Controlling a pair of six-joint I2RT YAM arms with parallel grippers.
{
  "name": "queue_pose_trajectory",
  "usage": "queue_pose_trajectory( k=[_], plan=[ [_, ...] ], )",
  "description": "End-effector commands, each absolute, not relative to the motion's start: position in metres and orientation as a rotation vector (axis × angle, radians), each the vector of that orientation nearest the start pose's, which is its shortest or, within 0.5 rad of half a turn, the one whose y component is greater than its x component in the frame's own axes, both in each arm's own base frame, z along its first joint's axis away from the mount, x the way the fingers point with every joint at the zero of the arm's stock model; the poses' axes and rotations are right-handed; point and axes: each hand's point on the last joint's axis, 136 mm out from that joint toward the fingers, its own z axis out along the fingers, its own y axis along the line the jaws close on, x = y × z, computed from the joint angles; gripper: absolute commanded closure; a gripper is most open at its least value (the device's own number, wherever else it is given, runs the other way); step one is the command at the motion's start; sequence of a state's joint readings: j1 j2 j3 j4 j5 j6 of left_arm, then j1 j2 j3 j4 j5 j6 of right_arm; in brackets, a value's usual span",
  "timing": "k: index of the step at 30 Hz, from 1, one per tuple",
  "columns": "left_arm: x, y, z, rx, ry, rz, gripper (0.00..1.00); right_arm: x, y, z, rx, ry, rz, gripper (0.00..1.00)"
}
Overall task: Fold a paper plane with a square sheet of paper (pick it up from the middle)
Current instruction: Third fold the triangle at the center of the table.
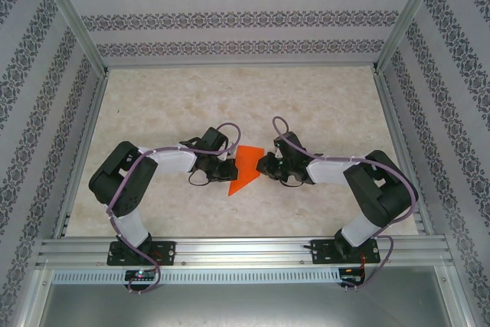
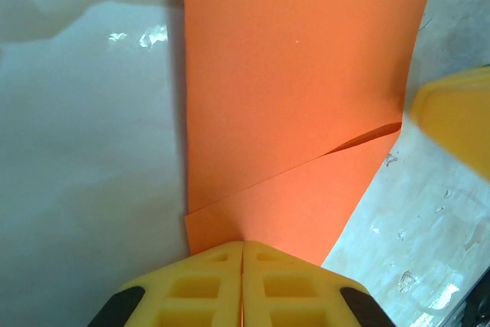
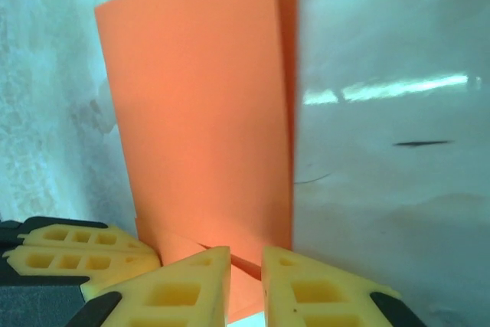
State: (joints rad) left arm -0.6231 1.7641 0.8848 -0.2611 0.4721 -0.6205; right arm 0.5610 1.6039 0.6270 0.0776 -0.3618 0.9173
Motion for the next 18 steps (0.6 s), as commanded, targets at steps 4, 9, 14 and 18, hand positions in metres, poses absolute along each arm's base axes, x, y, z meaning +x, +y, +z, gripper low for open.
queue_pose_trajectory(
  k=[4, 9, 14, 18],
  plan=[
    [0.239, -0.269, 0.004, 0.173, 2.974, -0.844, 0.89, 0.272, 0.240, 0.045, 0.261, 2.651, 0.997, 0.77],
    [0.250, -0.277, 0.036, 0.185, 2.880, -0.893, 0.85, 0.265, 0.235, 0.049, 0.295, 2.643, 0.973, 0.65],
    [0.261, -0.275, 0.065, 0.200, 2.776, -0.878, 0.81, 0.263, 0.239, 0.048, 0.316, 2.631, 1.019, 0.61],
    [0.264, -0.271, 0.071, 0.213, 2.765, -0.829, 0.79, 0.266, 0.254, 0.050, 0.299, 2.619, 1.099, 0.60]
  ],
)
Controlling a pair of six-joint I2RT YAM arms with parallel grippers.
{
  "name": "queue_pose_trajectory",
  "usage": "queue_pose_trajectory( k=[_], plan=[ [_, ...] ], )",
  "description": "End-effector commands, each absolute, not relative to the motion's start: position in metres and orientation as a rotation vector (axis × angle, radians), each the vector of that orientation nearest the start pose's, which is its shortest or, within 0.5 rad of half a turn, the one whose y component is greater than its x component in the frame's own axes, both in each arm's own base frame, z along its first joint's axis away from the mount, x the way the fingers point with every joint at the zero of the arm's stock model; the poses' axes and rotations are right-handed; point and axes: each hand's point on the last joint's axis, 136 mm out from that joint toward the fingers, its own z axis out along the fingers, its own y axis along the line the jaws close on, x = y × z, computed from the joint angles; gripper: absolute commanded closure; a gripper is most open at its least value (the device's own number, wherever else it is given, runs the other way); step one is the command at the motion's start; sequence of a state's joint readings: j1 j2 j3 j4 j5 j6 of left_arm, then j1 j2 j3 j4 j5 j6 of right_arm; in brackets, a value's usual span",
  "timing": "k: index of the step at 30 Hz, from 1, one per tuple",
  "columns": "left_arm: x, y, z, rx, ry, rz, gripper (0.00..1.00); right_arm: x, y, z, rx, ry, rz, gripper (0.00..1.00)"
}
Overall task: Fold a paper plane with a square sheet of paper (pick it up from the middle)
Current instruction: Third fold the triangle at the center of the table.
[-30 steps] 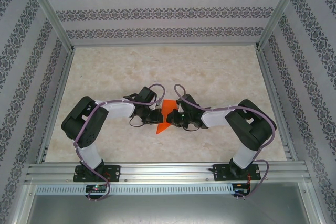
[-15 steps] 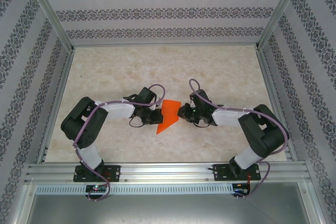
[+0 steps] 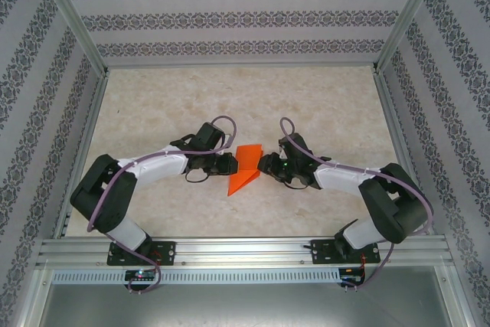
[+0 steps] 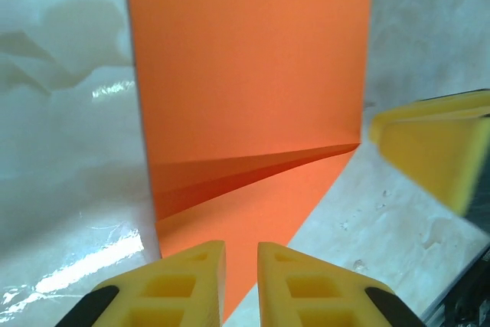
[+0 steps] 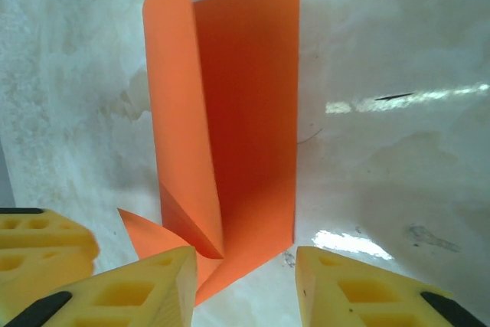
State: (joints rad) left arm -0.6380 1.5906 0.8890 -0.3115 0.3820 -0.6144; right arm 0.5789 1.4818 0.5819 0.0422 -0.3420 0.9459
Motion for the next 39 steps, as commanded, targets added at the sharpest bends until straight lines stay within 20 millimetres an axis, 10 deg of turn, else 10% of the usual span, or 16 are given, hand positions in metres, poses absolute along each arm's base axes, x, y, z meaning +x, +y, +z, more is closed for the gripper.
queue_pose_trajectory(
  k=[1, 13, 26, 39],
  plan=[
    [0.265, -0.270, 0.070, 0.211, 2.769, -0.816, 0.79, 0.268, 0.257, 0.051, 0.301, 2.606, 1.121, 0.60],
    [0.262, -0.265, 0.071, 0.207, 2.755, -0.811, 0.79, 0.277, 0.295, 0.052, 0.189, 2.588, 1.233, 0.59],
    [0.239, -0.264, 0.076, 0.296, 2.706, -0.830, 0.66, 0.272, 0.293, 0.036, 0.086, 2.666, 1.118, 0.69],
    [0.220, -0.286, 0.056, 0.627, 2.685, -0.392, 0.57, 0.272, 0.293, 0.033, 0.130, 2.687, 1.099, 0.77]
  ],
)
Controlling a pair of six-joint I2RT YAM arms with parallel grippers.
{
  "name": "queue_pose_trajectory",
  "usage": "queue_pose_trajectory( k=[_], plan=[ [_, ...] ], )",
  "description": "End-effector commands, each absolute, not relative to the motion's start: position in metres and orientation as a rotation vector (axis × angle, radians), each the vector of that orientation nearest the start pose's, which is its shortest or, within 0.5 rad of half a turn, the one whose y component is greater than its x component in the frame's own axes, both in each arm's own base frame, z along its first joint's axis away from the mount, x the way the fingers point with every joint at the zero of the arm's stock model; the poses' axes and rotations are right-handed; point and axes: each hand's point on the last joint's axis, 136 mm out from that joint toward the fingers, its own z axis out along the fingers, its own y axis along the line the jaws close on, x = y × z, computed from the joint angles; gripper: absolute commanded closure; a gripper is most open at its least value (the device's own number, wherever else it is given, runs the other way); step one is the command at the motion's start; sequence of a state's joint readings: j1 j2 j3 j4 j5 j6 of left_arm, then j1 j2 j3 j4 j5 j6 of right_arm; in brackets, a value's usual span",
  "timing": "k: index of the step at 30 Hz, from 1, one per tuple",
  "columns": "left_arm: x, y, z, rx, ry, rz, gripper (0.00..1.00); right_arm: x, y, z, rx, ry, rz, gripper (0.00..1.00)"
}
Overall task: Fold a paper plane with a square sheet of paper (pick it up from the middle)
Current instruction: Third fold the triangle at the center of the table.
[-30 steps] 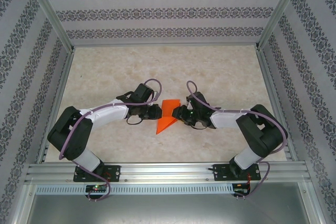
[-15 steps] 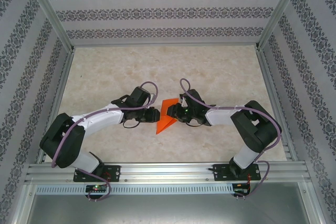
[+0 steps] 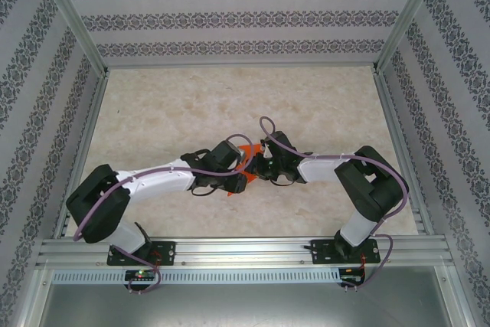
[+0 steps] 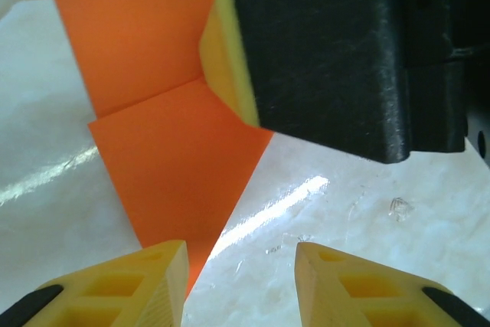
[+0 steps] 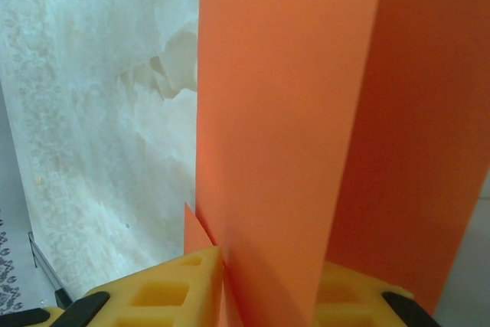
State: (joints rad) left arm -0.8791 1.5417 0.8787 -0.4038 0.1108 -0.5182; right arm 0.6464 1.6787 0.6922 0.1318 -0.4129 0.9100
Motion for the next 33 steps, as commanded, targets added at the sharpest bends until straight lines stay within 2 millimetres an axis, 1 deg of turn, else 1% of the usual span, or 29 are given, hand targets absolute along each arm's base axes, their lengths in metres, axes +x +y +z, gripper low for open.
queue_pose_trajectory(
  k=[1, 5, 12, 16, 20, 24, 28, 33],
  plan=[
    [0.218, -0.289, 0.054, 0.658, 2.680, -0.352, 0.57, 0.271, 0.293, 0.033, 0.131, 2.686, 1.101, 0.78],
    [0.219, -0.287, 0.048, 0.690, 2.659, -0.187, 0.57, 0.271, 0.293, 0.034, 0.137, 2.680, 1.110, 0.78],
    [0.219, -0.284, 0.046, 0.694, 2.587, -0.042, 0.57, 0.272, 0.294, 0.034, 0.148, 2.680, 1.123, 0.78],
    [0.218, -0.285, 0.046, 0.691, 2.557, -0.029, 0.57, 0.271, 0.294, 0.033, 0.161, 2.684, 1.138, 0.79],
    [0.216, -0.283, 0.042, 0.687, 2.557, -0.029, 0.57, 0.273, 0.294, 0.036, 0.185, 2.674, 1.165, 0.79],
    [0.212, -0.282, 0.039, 0.700, 2.559, -0.050, 0.57, 0.274, 0.295, 0.038, 0.202, 2.667, 1.189, 0.82],
    [0.210, -0.278, 0.041, 0.664, 2.549, -0.074, 0.57, 0.277, 0.291, 0.041, 0.223, 2.659, 1.186, 0.83],
    [0.211, -0.283, 0.044, 0.664, 2.527, -0.114, 0.56, 0.277, 0.290, 0.042, 0.230, 2.659, 1.190, 0.84]
  ],
)
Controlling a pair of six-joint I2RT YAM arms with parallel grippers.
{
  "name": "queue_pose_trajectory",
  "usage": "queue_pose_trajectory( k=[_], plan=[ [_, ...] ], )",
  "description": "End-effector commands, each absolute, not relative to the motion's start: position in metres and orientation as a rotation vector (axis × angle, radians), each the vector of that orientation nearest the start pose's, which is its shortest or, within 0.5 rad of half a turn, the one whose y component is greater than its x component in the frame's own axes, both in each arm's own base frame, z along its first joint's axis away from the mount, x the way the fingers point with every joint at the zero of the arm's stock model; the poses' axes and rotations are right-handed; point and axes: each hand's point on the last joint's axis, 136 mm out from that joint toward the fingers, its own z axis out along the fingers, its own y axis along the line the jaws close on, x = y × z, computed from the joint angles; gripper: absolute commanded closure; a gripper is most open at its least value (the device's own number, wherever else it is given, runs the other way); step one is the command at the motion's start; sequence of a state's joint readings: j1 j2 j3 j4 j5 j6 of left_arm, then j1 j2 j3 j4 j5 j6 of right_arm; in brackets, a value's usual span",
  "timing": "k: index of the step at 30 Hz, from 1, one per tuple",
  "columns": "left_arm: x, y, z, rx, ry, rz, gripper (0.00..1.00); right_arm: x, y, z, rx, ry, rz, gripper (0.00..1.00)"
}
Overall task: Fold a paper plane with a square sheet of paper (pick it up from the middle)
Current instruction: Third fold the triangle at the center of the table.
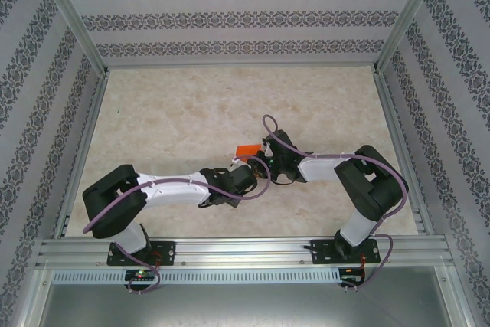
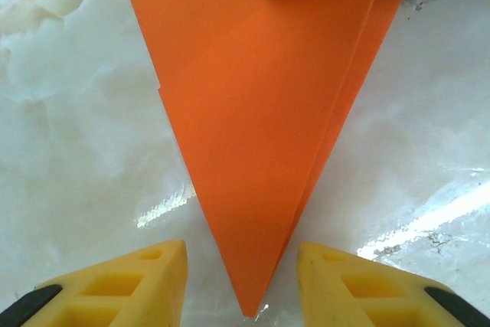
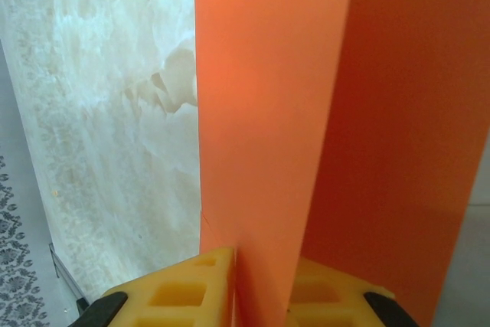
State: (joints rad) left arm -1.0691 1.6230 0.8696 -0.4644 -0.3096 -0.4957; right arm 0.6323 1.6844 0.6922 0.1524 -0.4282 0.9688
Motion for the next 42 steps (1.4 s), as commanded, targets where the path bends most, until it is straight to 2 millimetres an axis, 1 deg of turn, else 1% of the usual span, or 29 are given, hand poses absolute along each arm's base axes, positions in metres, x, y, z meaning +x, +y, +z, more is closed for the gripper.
queue_pose_trajectory(
  k=[1, 6, 8, 23, 26, 28, 30, 31, 32, 33, 37, 39, 41, 42],
  plan=[
    [0.212, -0.284, 0.043, 0.670, 2.522, -0.115, 0.56, 0.277, 0.289, 0.043, 0.228, 2.659, 1.187, 0.84],
    [0.214, -0.286, 0.039, 0.689, 2.517, -0.093, 0.61, 0.276, 0.288, 0.041, 0.231, 2.669, 1.184, 0.83],
    [0.215, -0.285, 0.037, 0.696, 2.515, -0.078, 0.65, 0.276, 0.288, 0.040, 0.234, 2.670, 1.182, 0.83],
    [0.217, -0.278, 0.034, 0.679, 2.509, -0.039, 0.82, 0.277, 0.288, 0.043, 0.231, 2.672, 1.192, 0.80],
    [0.218, -0.277, 0.035, 0.677, 2.506, -0.029, 0.82, 0.278, 0.288, 0.045, 0.227, 2.664, 1.197, 0.81],
    [0.218, -0.277, 0.040, 0.660, 2.495, -0.052, 0.81, 0.278, 0.288, 0.047, 0.225, 2.665, 1.202, 0.82],
    [0.217, -0.278, 0.048, 0.631, 2.472, -0.114, 0.79, 0.278, 0.287, 0.049, 0.213, 2.663, 1.201, 0.83],
    [0.216, -0.278, 0.055, 0.604, 2.452, -0.156, 0.78, 0.278, 0.286, 0.050, 0.203, 2.664, 1.198, 0.81],
    [0.216, -0.277, 0.062, 0.580, 2.434, -0.196, 0.77, 0.277, 0.285, 0.051, 0.187, 2.667, 1.198, 0.77],
    [0.215, -0.276, 0.067, 0.558, 2.420, -0.228, 0.75, 0.276, 0.283, 0.053, 0.175, 2.668, 1.195, 0.75],
    [0.214, -0.275, 0.084, 0.494, 2.358, -0.336, 0.74, 0.275, 0.280, 0.062, 0.123, 2.655, 1.217, 0.72],
    [0.213, -0.279, 0.089, 0.504, 2.311, -0.401, 0.72, 0.275, 0.278, 0.064, 0.097, 2.665, 1.213, 0.72],
    [0.214, -0.282, 0.092, 0.503, 2.263, -0.437, 0.69, 0.275, 0.281, 0.066, 0.065, 2.664, 1.244, 0.71],
    [0.213, -0.286, 0.094, 0.534, 2.230, -0.466, 0.67, 0.274, 0.283, 0.068, 0.046, 2.664, 1.259, 0.71]
  ],
)
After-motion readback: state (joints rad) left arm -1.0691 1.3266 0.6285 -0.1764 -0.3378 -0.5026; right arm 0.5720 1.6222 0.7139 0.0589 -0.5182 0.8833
